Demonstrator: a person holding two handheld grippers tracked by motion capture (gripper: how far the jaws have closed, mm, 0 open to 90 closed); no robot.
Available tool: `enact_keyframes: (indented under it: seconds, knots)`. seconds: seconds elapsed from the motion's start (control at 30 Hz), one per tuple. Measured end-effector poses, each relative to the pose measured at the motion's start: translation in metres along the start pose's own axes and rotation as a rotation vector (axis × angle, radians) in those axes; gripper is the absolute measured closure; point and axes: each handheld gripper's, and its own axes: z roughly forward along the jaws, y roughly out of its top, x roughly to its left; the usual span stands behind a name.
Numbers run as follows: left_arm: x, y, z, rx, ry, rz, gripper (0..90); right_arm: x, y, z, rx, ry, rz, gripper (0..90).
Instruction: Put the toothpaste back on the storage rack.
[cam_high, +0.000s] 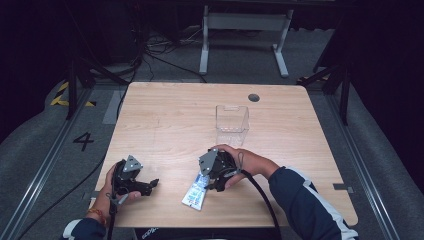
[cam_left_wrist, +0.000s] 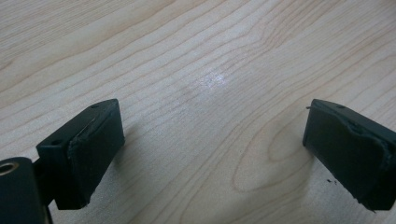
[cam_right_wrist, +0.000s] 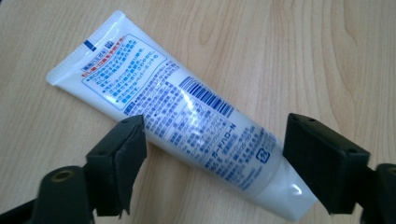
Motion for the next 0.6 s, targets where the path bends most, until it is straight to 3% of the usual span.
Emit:
enact_keyframes:
  seconds: [0.13,0.2,0.23,0.3,0.6]
  knots:
    - [0.000,0.000,0.000,0.001,0.002,0.002,5.8,0.001,0.006,0.008,0.028,0.026,-0.028,20.1]
    - [0.000,0.000,0.000,0.000,0.002,0.003,5.8,0.003,0.007,0.013,0.071,0.067,-0.040,20.3]
    - [0.000,0.000,0.000,-0.001,0.002,0.002,5.8,0.003,0.007,0.016,0.112,0.076,-0.049,23.1]
    - [0.000,0.000,0.000,-0.001,0.000,0.004,5.8,0.004,0.006,0.019,0.141,0.087,-0.066,23.7]
    - [0.000,0.000,-0.001,0.000,0.000,0.020,5.8,0.008,0.011,0.025,0.092,0.109,-0.047,22.8]
